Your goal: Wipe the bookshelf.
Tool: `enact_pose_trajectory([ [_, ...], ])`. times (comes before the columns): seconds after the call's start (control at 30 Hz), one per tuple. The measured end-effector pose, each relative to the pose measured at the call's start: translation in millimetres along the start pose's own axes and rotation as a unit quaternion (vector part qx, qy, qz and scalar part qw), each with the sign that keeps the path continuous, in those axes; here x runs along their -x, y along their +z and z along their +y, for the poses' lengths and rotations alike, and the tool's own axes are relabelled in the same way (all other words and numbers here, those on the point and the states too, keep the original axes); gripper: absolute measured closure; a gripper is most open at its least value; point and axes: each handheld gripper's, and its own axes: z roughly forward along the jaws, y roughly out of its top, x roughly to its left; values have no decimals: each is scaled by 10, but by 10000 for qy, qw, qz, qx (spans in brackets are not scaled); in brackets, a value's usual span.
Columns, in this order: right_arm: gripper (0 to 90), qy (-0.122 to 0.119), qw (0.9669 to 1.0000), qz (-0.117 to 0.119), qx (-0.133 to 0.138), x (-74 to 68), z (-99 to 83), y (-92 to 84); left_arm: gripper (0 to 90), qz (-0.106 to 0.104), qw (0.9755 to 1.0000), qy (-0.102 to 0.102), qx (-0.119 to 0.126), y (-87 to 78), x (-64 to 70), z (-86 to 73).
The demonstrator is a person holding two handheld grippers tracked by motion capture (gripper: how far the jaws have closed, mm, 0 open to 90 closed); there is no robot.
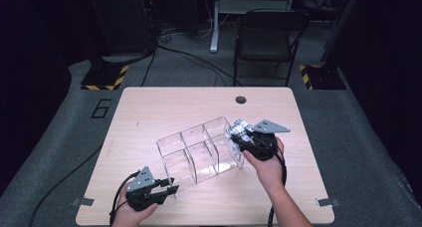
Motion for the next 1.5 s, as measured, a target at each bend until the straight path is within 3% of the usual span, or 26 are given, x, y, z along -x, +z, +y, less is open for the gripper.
enact_pose_trajectory([
  [0.2, 583, -214, 9992, -191, -261, -7, 1, 149, 660, -59, 9999, 88, -42, -1, -26, 0],
  [0.3, 583, -141, 9994, -200, -251, 11, 21, 181, 663, -128, 9999, 55, -44, 4, -27, -3],
  [0.43, 585, -226, 9984, -312, -425, 29, 68, 270, 664, -105, 9999, 35, -5, 22, -5, -4],
  [0.73, 584, -158, 9962, -410, -756, 47, 108, 468, 664, -157, 9997, 162, -61, 17, -7, -4],
  [0.87, 606, -129, 9964, -387, -739, 65, 83, 492, 663, -127, 9997, 202, -53, 19, 0, -6],
  [1.03, 613, 15, 9976, -290, -630, 74, 28, 475, 663, -77, 9999, 103, 11, 32, 31, -20],
  [1.1, 606, -6, 9975, -348, -623, 47, 22, 443, 664, -81, 9998, 184, -44, 27, 29, -17],
  [1.13, 604, -75, 9975, -363, -600, 37, 22, 432, 664, -102, 9999, 102, -31, 29, 35, -20],
  [1.2, 601, -173, 9969, -381, -659, 33, 33, 419, 665, -104, 9999, 94, -17, 30, 25, -20],
  [1.33, 592, -116, 9961, -336, -812, 65, 92, 421, 667, -131, 9999, 110, -5, 28, 7, -13],
  [1.5, 595, -200, 9950, -352, -910, 95, 165, 529, 668, -184, 9996, 183, -67, 34, 10, -4],
])
